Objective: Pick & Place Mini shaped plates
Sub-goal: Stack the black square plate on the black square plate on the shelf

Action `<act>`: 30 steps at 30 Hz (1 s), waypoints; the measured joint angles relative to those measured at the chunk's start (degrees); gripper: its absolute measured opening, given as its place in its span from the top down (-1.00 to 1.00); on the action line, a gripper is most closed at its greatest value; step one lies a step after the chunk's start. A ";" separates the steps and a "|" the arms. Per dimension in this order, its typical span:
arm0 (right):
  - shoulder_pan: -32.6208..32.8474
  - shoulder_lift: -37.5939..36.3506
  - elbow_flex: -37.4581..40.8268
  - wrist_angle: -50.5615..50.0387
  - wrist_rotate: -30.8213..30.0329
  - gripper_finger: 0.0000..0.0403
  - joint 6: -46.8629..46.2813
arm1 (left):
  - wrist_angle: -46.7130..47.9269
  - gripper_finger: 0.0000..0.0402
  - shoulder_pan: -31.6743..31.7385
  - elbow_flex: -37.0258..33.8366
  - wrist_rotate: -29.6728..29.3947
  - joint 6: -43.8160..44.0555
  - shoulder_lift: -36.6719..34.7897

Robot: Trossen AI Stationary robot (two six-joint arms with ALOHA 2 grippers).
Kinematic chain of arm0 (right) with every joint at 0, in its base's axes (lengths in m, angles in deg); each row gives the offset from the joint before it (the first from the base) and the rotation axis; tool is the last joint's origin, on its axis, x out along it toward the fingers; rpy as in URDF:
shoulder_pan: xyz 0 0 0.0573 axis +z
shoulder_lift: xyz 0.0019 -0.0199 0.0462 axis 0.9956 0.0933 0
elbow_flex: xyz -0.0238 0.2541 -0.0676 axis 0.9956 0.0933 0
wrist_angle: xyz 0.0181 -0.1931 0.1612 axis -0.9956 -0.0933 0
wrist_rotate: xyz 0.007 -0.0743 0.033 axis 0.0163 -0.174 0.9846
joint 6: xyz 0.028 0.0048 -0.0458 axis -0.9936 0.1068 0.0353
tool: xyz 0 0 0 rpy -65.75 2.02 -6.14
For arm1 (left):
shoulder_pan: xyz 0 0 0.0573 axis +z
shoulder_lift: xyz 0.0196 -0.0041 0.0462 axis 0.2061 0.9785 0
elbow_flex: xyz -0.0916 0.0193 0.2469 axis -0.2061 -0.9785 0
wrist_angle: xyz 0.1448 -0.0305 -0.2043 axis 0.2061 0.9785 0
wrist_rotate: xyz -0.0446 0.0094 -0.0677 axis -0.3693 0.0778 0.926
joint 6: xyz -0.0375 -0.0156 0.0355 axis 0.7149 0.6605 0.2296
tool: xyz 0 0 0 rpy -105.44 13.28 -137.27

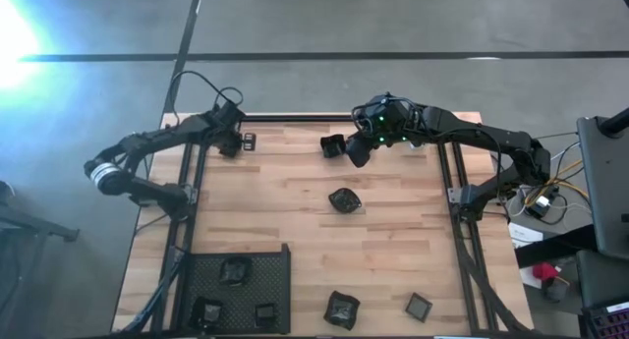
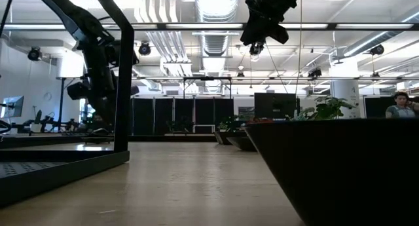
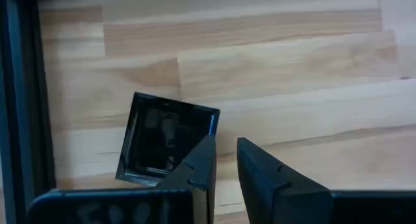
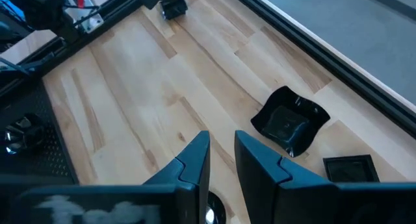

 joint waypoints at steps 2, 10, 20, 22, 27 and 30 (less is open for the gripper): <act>0.00 0.00 0.00 0.00 0.00 0.66 0.00 | 0.89 0.73 -0.03 0.00 0.02 -0.05 0.42; 0.00 0.00 0.00 0.02 0.02 0.66 0.02 | 0.88 0.73 -0.02 -1.09 0.10 -0.40 4.36; 0.00 0.00 0.00 0.02 0.02 0.66 0.24 | 0.30 0.73 -0.02 -0.98 0.17 -1.34 7.36; 0.00 0.00 0.00 0.02 0.02 0.66 0.27 | 0.02 0.73 -0.02 -0.98 0.11 -1.83 7.90; -0.02 0.00 0.00 0.04 0.04 0.66 0.63 | -0.77 0.73 -0.02 -0.98 0.07 -1.99 8.93; -0.12 0.00 0.00 0.04 0.04 0.66 0.68 | -1.09 0.73 -0.02 -1.01 0.04 -2.22 9.56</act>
